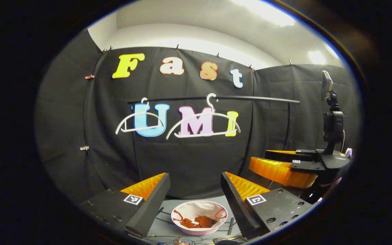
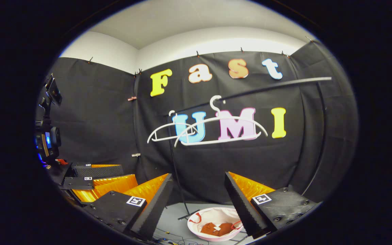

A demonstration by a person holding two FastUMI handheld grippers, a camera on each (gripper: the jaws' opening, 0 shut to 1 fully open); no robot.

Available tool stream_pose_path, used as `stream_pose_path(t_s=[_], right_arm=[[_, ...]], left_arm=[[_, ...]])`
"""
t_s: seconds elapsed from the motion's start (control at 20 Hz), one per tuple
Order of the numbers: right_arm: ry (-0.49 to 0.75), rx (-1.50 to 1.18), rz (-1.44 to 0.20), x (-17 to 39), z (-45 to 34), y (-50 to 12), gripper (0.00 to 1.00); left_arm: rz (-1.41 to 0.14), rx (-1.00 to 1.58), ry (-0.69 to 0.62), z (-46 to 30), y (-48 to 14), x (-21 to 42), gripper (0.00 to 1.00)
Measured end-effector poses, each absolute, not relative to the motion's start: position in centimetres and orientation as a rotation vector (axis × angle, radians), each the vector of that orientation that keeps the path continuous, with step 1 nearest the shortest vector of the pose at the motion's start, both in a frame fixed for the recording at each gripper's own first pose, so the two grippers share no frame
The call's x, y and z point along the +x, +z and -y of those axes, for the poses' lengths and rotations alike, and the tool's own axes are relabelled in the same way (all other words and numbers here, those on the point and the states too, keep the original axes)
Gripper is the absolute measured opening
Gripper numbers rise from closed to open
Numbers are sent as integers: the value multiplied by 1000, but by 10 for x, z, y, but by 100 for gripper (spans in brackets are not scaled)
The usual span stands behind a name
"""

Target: Grasp the clothes on the hanger with both hands and then place them into the laundry hamper below.

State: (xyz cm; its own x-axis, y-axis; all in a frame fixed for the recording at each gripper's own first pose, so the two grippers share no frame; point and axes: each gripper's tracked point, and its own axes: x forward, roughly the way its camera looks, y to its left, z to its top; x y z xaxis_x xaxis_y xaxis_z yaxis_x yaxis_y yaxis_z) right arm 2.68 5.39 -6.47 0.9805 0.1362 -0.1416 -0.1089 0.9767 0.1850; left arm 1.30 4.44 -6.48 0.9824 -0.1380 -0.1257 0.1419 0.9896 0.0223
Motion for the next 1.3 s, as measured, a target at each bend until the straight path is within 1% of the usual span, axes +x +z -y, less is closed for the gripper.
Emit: stream_pose_path(t_s=[0.1, 0.15, 0.2, 0.25, 0.3, 0.35, 0.5, 0.55, 0.6, 0.65, 0.7, 0.85, 0.9, 0.95, 1.0, 1.05, 1.1, 1.15, 1.25, 1.3], right_arm=[[97, 187, -74, 14, -53, -34, 100], [87, 192, -54, 6, -52, -25, 97], [81, 189, -42, -1, -52, -19, 100], [74, 178, -29, -9, -52, -13, 97], [63, 165, -14, -16, -50, -6, 100], [49, 154, -3, -23, -47, 1, 100], [25, 146, 17, -40, -46, 12, 97], [20, 145, 23, -44, -46, 14, 97], [12, 141, 33, -48, -44, 18, 97], [3, 136, 40, -51, -41, 21, 100], [0, 133, 49, -52, -40, 24, 96], [-5, 124, 69, -51, -37, 31, 97], [-10, 120, 72, -51, -34, 31, 100], [-14, 119, 66, -50, -33, 31, 100], [-7, 122, 62, -51, -34, 30, 97], [-1, 123, 69, -52, -36, 32, 100], [1, 122, 78, -52, -34, 36, 97], [7, 121, 82, -51, -34, 37, 97], [18, 124, 81, -50, -33, 36, 97], [22, 129, 80, -50, -30, 36, 100]], left_arm=[[-41, 44, -141, -42, -33, 1, 95], [-14, 45, -133, -45, -23, -3, 98], [10, 42, -124, -43, -16, -9, 91], [29, 39, -120, -40, -11, -16, 91], [45, 34, -123, -36, -5, -22, 91], [53, 30, -130, -33, -3, -29, 92], [45, 38, -152, -25, 1, -43, 92], [39, 47, -152, -24, 1, -47, 95], [43, 53, -154, -23, 3, -50, 95], [46, 53, -159, -21, 4, -51, 95], [47, 51, -162, -18, 5, -53, 95], [51, 43, -154, -13, 5, -56, 95], [49, 39, -150, -13, 6, -56, 95], [41, 38, -148, -12, 5, -56, 95], [38, 39, -147, -12, 5, -56, 95], [43, 42, -144, -11, 8, -56, 92], [46, 46, -135, -12, 10, -55, 92], [42, 48, -122, -15, 9, -56, 95], [45, 42, -119, -11, 11, -56, 95], [45, 40, -116, -8, 12, -56, 95]])
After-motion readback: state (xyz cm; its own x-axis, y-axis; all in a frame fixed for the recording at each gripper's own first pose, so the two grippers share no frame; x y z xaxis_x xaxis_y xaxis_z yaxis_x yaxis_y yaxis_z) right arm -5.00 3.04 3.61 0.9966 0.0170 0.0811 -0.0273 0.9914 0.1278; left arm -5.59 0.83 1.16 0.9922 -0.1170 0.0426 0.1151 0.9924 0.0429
